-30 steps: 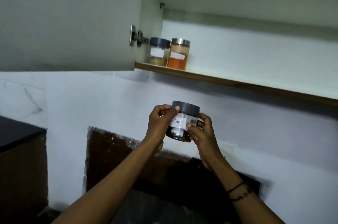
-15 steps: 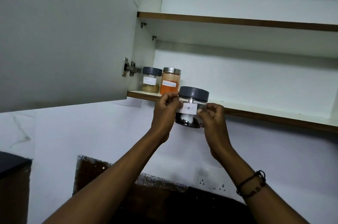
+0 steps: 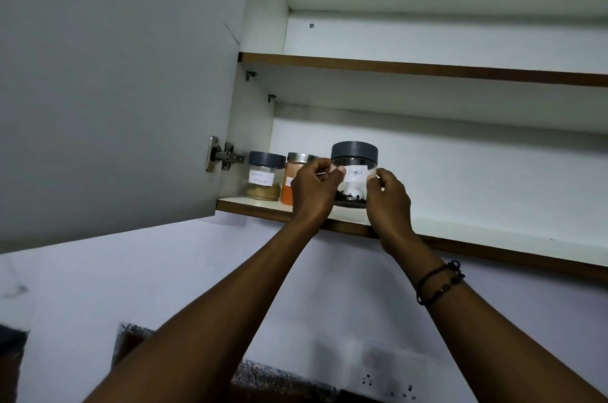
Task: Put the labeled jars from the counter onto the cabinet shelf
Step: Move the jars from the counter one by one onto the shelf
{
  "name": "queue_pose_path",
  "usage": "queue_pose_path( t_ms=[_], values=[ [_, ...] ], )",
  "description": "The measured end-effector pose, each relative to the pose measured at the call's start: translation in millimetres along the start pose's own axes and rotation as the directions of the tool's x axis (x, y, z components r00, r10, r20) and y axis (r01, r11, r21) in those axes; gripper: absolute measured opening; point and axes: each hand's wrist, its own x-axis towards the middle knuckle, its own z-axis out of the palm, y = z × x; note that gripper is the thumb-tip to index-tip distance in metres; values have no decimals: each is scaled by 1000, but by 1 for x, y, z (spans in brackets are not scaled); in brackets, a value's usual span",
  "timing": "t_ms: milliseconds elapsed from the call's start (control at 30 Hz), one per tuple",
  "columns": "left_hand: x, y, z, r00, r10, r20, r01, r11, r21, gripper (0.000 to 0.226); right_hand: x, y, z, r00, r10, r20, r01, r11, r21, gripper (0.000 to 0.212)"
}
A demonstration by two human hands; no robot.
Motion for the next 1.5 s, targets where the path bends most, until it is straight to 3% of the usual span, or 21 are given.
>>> queue_pose_path(
  t_ms=[133,233,333,367,667,767,900,933,1033,1167,1333,1500],
  values=[
    [23,-14,6,1000,7,-20,-4,991,134,26,19,7,17,993,46,113,-38,997,-67,29],
    [37,-25,9,996,-70,49,56,969,239,36,33,9,26,972,97,214,-69,988,-135,29],
    [46,-29,11,982,-128,142,76,941,329,41,43,11,32,953,129,276,-84,982,-172,12],
    [47,-30,12,977,-133,167,66,932,357,40,45,11,32,950,138,282,-92,981,-171,16],
    [39,-33,12,974,-55,221,-77,835,546,28,43,15,30,888,197,415,-156,979,-132,25],
    [31,-34,11,977,4,215,-131,805,579,21,37,15,26,890,161,427,-97,981,-167,9],
    [13,-30,6,964,139,226,-243,805,542,24,23,11,12,937,52,345,36,969,-246,16],
    [6,-28,4,959,172,226,-268,812,518,25,16,10,7,950,17,312,62,969,-240,7],
    [-21,-24,-2,941,260,219,-328,863,385,23,-10,11,-11,977,-33,210,60,991,-124,26],
    [-71,-22,-15,923,293,249,-352,905,239,22,-62,19,-38,983,-71,172,64,997,47,25],
    [-149,-45,-27,931,131,339,-196,967,165,22,-137,52,-56,960,-67,272,61,998,29,22],
    [-229,-81,-33,905,-48,423,-17,989,148,27,-213,96,-64,945,57,321,-75,996,44,25]
  ],
)
